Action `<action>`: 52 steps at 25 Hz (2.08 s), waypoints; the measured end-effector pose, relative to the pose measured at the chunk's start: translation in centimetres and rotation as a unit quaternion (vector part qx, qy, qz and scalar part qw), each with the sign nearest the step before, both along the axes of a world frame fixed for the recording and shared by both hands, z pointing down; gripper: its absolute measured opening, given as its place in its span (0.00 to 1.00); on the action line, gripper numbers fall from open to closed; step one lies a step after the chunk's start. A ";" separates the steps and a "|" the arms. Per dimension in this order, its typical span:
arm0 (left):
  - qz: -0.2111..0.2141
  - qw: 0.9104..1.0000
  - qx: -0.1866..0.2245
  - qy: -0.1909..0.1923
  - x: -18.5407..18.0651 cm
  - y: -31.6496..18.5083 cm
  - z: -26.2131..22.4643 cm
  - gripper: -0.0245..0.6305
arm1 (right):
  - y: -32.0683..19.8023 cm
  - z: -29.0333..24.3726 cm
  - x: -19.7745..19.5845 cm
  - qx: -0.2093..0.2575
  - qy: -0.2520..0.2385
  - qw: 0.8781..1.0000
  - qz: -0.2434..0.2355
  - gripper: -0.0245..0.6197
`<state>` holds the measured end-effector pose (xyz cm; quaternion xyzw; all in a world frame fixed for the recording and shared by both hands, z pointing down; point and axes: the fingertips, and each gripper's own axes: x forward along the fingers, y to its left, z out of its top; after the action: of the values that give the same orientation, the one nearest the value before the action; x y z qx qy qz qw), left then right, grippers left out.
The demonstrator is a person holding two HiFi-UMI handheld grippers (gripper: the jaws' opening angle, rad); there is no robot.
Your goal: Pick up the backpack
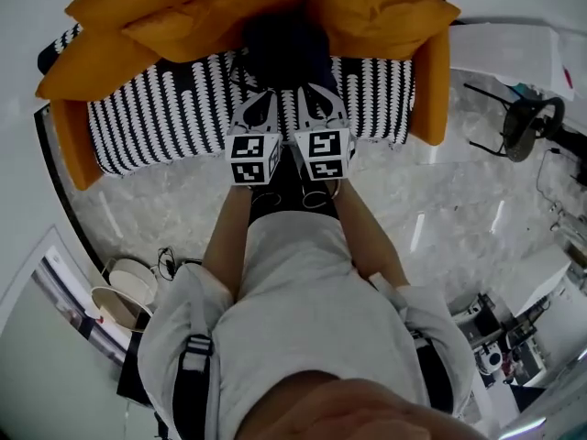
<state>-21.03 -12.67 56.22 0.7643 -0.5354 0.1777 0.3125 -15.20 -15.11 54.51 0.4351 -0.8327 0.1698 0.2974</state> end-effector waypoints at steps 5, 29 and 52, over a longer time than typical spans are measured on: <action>0.006 1.000 -0.008 0.002 -1.3 -2.1 2.3 0.06 | -1.3 2.2 -0.1 -0.009 0.011 1.000 0.016 0.10; 0.009 0.997 -0.059 -0.048 -4.3 -6.7 11.1 0.06 | -6.3 9.9 1.9 -0.044 0.019 0.999 -0.020 0.10; 0.061 0.992 -0.111 0.009 -6.1 -12.3 17.9 0.32 | -11.2 15.8 1.7 -0.116 0.030 0.988 -0.098 0.31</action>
<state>-27.12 -24.97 74.10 0.7577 -0.4620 0.2475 0.3889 -13.50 -26.33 70.26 0.3190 -0.8369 0.2220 0.3855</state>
